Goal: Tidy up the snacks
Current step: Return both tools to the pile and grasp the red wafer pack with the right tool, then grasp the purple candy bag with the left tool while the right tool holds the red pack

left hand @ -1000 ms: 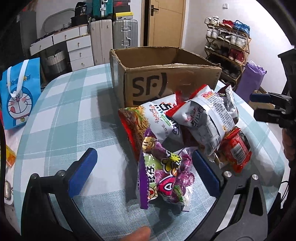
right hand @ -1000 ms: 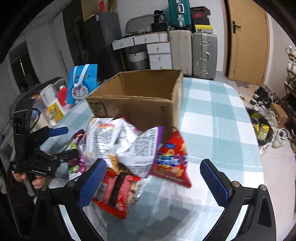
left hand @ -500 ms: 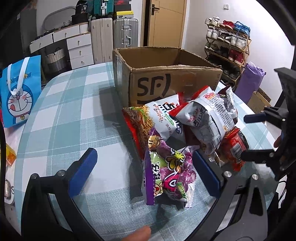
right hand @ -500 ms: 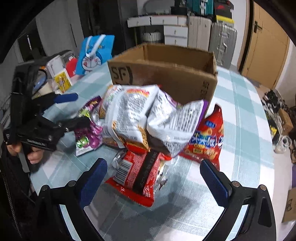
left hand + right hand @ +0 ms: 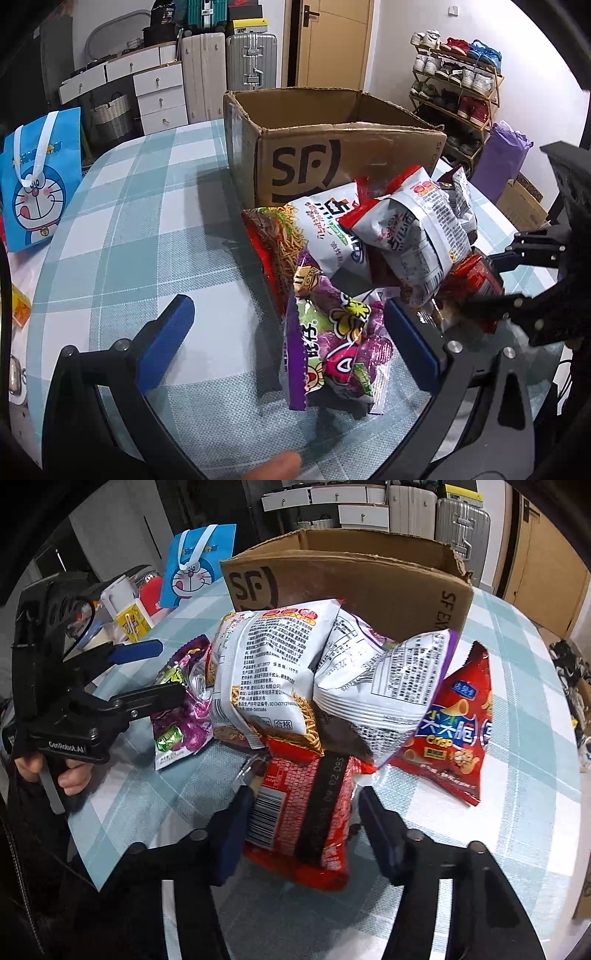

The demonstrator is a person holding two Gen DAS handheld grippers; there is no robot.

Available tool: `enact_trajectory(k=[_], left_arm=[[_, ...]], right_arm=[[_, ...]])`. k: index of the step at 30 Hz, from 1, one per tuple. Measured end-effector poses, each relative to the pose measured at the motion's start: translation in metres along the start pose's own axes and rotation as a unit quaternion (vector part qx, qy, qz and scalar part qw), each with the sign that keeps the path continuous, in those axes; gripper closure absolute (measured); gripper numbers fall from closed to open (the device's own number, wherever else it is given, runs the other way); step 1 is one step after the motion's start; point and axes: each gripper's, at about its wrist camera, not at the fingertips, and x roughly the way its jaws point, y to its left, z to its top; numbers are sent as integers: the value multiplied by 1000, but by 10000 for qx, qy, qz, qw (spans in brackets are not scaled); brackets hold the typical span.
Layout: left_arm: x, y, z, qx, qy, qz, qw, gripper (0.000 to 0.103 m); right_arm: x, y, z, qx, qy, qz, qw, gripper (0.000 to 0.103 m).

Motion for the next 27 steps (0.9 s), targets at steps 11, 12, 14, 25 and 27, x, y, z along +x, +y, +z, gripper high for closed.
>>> enact_trajectory(k=[11,12,14,25,27], left_arm=[[2,-10,-3,141,107,-81,9998,1],[2,-10,-3,148,119,-60,9998,1],[6,-8,-4,136,165,-6,9998,1],[19,-4,-9,62,430,-87,9990,1],[23,-2,-9,14,506,-181,9986,1]], right_arm=[[-39,12,-4,-604,-515,-134,9968,58],[-42,13,-6,-690,-558,-90,9960,58],[-46,16,-11,-900,-604,-120,9940,58],[-59,-3,-14,-699,-925,-64,9932,58],[-62,-6,-12,-582,-1037,-159,9928,58]])
